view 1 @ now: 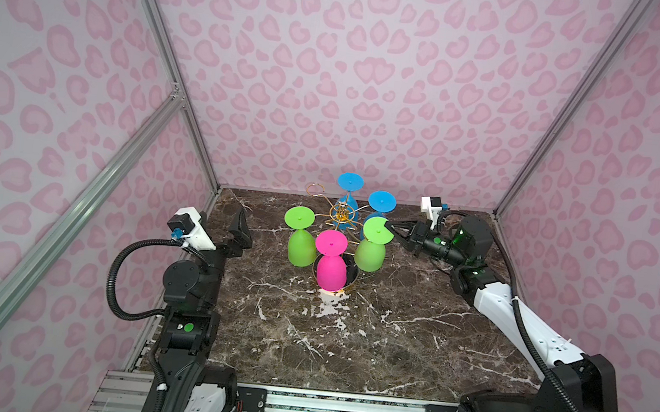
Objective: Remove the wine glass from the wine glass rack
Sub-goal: 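Close the right gripper on the green glass's base rim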
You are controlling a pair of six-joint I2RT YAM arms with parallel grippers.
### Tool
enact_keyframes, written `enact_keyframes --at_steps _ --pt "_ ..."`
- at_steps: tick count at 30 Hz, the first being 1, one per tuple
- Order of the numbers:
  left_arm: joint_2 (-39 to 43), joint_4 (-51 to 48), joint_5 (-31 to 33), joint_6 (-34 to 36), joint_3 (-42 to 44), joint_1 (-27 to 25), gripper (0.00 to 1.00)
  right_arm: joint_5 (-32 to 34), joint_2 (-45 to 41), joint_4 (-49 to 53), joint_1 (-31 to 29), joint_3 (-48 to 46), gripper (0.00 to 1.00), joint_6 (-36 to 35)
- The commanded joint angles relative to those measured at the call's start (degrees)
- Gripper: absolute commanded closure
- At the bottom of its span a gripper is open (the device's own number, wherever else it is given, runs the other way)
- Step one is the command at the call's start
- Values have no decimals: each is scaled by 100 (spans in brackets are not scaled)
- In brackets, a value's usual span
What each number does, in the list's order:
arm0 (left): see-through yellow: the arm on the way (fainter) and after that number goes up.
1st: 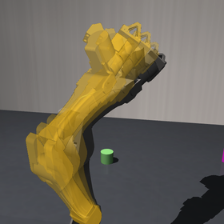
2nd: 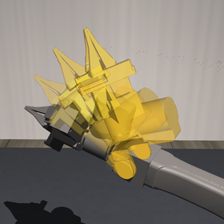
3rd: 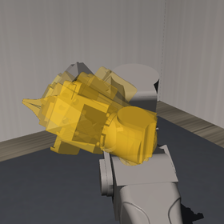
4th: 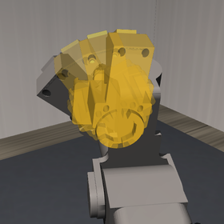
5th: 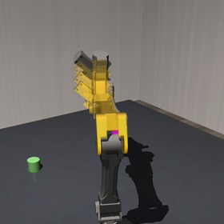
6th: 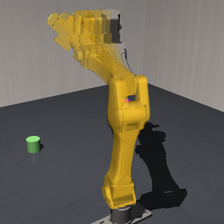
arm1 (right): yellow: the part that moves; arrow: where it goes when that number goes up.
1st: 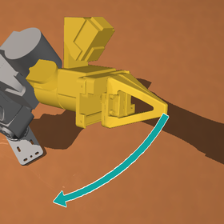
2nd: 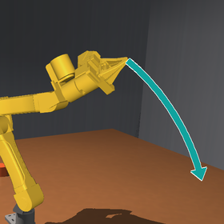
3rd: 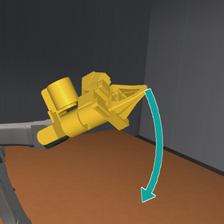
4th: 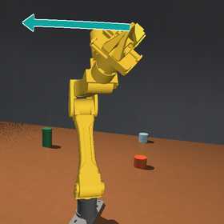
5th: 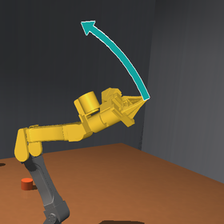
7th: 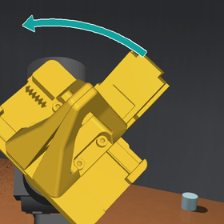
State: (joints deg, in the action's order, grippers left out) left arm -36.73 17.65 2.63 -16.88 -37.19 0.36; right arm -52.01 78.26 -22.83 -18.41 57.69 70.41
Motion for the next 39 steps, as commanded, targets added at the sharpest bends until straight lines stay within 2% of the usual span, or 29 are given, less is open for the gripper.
enact_keyframes --at_steps 1,8,18,39 --pt "25 11 47 -57 19 12 4 67 -37 -321 -6 49 100 69" --pt "34 2 41 -90 42 13 4 127 -190 -185 -35 57 100 28" --pt "70 -33 109 -96 49 9 4 366 -232 421 -249 266 100 -416" --pt "120 -77 191 -99 47 8 4 573 269 344 -431 643 100 -515"
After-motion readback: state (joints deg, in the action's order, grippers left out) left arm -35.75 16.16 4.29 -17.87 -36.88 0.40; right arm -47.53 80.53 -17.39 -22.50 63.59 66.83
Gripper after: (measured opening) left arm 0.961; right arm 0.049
